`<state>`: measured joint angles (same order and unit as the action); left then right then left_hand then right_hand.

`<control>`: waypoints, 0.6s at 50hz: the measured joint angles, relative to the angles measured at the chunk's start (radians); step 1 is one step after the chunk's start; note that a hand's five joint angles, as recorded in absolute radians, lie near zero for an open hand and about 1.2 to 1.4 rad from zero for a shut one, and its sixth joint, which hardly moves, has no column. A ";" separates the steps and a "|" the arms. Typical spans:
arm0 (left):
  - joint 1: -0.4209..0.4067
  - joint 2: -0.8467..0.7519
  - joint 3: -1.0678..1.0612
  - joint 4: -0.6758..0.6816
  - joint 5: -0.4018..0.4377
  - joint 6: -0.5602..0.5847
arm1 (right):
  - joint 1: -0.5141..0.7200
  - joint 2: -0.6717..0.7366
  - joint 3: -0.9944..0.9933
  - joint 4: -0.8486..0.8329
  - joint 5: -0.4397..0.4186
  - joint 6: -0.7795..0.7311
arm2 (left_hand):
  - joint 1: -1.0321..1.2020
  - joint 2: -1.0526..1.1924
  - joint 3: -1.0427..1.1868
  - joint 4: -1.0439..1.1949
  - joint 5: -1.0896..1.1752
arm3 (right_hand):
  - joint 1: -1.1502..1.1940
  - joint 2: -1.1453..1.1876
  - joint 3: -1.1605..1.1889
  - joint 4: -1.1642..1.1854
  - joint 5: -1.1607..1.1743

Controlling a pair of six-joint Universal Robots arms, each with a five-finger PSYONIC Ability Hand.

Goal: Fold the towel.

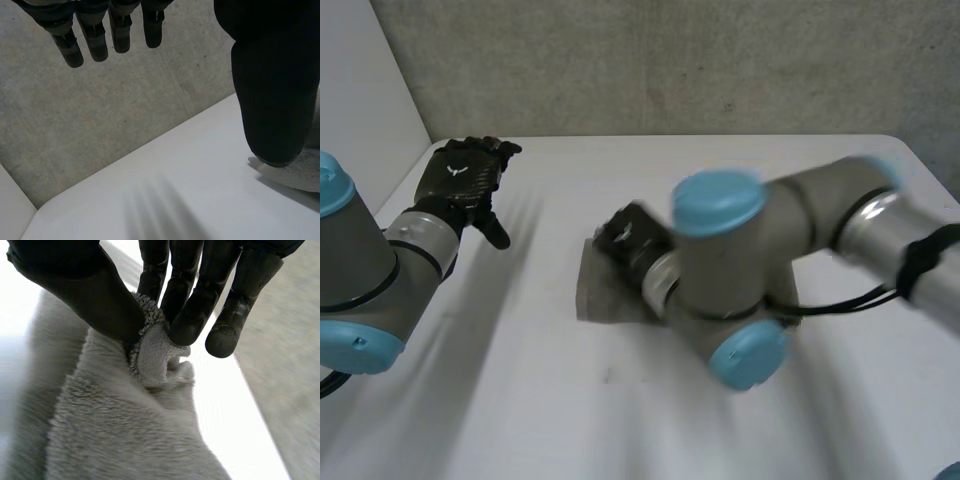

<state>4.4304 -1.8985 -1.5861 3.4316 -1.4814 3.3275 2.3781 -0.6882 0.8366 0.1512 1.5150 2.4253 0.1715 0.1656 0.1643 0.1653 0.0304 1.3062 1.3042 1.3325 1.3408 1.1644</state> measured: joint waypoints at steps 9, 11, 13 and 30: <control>0.001 -0.002 0.000 0.001 0.002 0.002 | 0.053 0.058 -0.018 0.005 -0.030 -0.019 | 0.000 0.000 0.000 0.000 0.000 | -0.466 -0.474 -0.473 -0.491 -0.480; 0.001 -0.003 0.000 0.001 0.002 0.002 | 0.050 0.048 -0.014 0.007 -0.029 -0.015 | 0.000 0.000 0.000 0.000 0.000 | -0.759 -0.770 -0.763 -0.786 -0.801; 0.001 -0.003 0.000 0.001 0.002 0.002 | 0.044 0.029 -0.002 0.008 -0.026 -0.007 | 0.000 0.000 0.000 0.000 0.000 | -0.959 -0.972 -0.977 -0.992 -1.005; -0.004 -0.005 -0.008 0.003 0.003 0.002 | -0.326 -0.346 0.548 -0.080 -0.033 0.235 | 0.000 0.000 0.000 0.000 0.000 | -1.062 -1.053 -1.083 -1.080 -1.092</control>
<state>4.4261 -1.9036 -1.5940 3.4344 -1.4788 3.3295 2.0526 -1.0346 1.3845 0.0715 1.4819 2.6600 0.1715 0.1656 0.1643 0.1651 0.0304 0.2439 0.2513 0.2492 0.2607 0.0721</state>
